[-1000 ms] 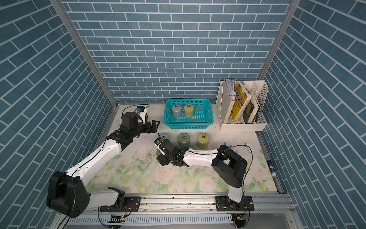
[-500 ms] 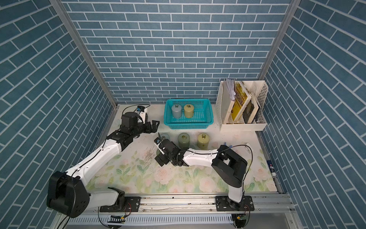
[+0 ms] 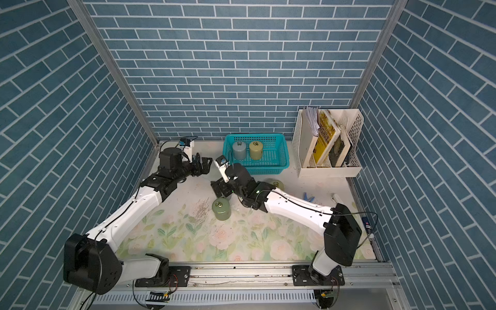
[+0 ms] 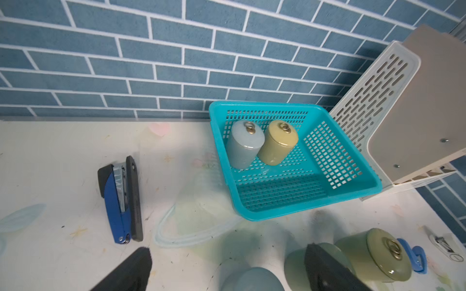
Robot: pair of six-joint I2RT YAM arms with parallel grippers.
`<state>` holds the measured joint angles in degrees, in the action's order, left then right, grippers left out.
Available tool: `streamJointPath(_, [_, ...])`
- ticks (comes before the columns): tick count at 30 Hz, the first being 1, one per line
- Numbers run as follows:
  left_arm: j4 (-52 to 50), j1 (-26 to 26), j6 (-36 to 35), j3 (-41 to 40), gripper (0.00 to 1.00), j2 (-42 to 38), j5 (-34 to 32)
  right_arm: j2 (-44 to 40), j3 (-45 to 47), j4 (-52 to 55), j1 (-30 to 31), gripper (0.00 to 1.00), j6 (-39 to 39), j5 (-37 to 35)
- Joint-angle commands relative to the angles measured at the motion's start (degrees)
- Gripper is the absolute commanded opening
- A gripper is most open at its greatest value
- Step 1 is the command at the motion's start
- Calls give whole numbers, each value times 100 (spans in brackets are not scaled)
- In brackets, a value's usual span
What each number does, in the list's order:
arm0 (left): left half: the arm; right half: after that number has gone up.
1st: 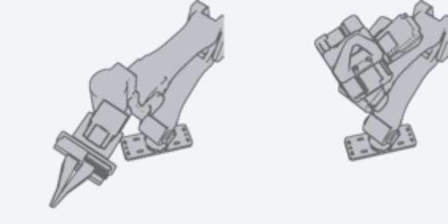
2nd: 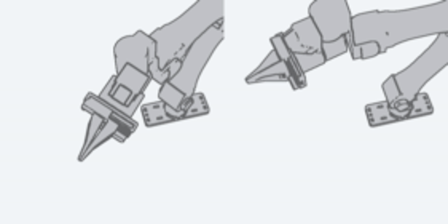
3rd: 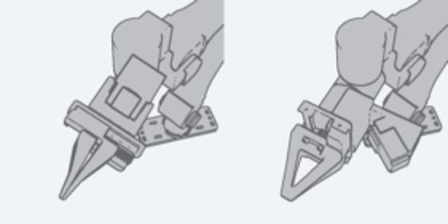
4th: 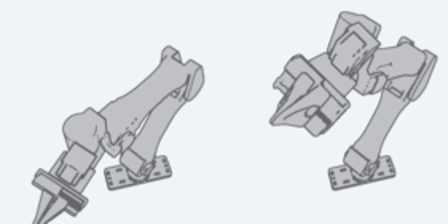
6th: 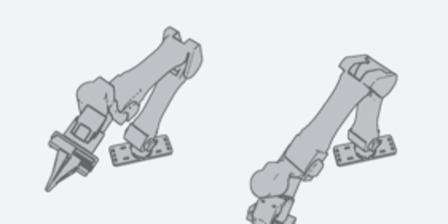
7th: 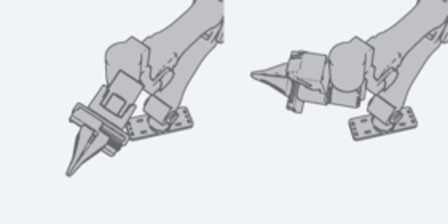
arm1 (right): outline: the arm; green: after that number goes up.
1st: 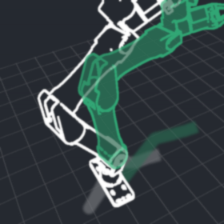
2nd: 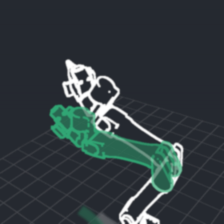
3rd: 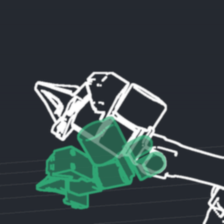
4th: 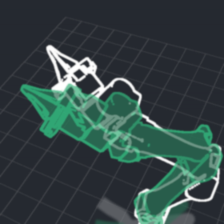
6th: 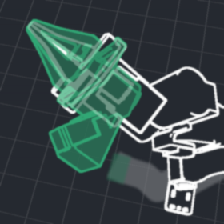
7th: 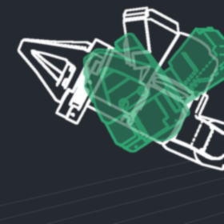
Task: Take the tea canister out of the basket
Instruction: Place the tea canister at the center of the board, then pick up the tea canister from the basket.
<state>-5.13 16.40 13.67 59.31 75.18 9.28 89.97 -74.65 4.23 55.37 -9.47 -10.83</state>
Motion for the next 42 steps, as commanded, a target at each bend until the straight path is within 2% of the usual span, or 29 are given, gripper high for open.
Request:
streamJointPath(1, [266, 9, -4, 107, 100, 191, 419, -20, -167, 557, -728, 98, -283, -282])
streamJointPath(4, [404, 172, -265, 152, 100, 374, 515, 389, -597, 899, -1270, 99, -189, -256])
streamJointPath(8, [516, 366, -401, 222, 100, 649, 462, 998, -1075, 888, -1671, 99, -20, -194])
streamJointPath(19, [992, 747, -288, 384, 100, 1261, 558, 2916, -2839, 887, -2518, 100, 649, 844])
streamJointPath(30, [1330, 966, -216, 302, 100, 1500, 700, 4354, -4153, 1223, -2891, 100, 883, 1318])
streamJointPath(42, [1339, 1017, -317, 489, 100, 1814, 715, 5325, -5077, 1322, -3050, 100, 755, 1467])
